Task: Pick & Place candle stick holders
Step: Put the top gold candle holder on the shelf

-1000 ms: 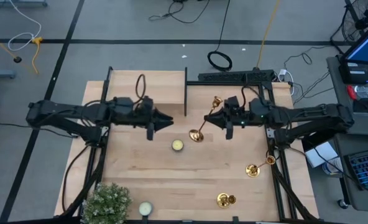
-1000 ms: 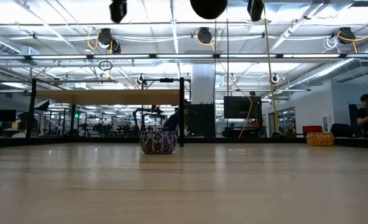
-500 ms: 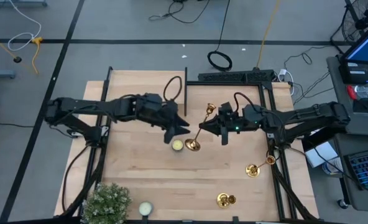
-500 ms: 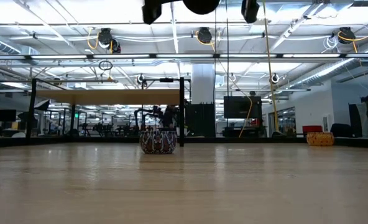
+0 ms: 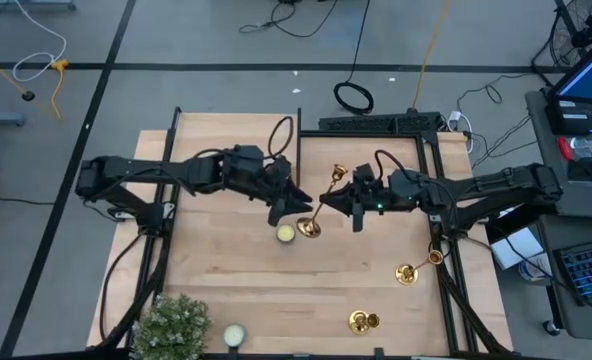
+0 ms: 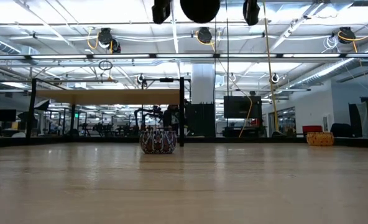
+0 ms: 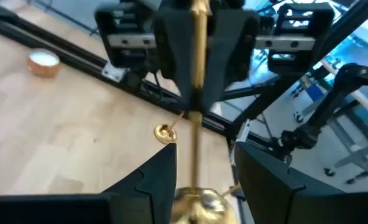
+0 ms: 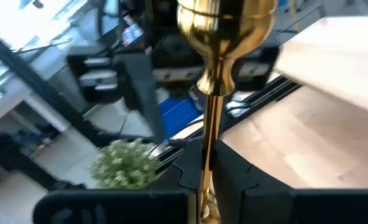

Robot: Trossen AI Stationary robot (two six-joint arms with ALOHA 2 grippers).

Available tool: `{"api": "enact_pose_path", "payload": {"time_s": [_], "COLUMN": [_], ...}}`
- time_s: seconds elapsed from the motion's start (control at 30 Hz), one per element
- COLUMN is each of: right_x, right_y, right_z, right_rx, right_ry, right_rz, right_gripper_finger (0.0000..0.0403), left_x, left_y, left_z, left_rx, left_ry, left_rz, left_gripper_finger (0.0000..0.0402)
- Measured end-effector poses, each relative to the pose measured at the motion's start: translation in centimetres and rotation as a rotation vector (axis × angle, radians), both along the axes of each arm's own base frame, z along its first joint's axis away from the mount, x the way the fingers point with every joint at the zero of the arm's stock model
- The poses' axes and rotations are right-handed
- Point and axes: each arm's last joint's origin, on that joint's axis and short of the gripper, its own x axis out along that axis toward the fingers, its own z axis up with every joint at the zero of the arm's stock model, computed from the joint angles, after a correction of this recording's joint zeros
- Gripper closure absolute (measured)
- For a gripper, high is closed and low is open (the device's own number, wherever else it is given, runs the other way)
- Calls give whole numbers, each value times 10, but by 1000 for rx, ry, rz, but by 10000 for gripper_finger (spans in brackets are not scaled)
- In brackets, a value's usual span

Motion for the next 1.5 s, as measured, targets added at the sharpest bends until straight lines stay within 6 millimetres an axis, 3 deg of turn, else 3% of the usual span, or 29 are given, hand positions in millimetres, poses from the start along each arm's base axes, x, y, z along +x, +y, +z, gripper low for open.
{"api": "enact_pose_path", "payload": {"time_s": [0.23,1.3,1.5], "right_x": [0,8,8], "right_y": [-2,-2,-2], "right_z": [-1,-9,-9], "right_rx": [6,28,28], "right_ry": [10,32,33], "right_rz": [-7,-33,-32], "right_gripper_finger": [389,389,389], "left_x": [18,19,18], "left_y": [-1,8,8], "left_z": [-15,-16,-17], "left_rx": [-40,-33,-17], "left_ry": [-4,-13,-2], "left_rz": [-52,-55,-58], "left_gripper_finger": [236,236,268]}}
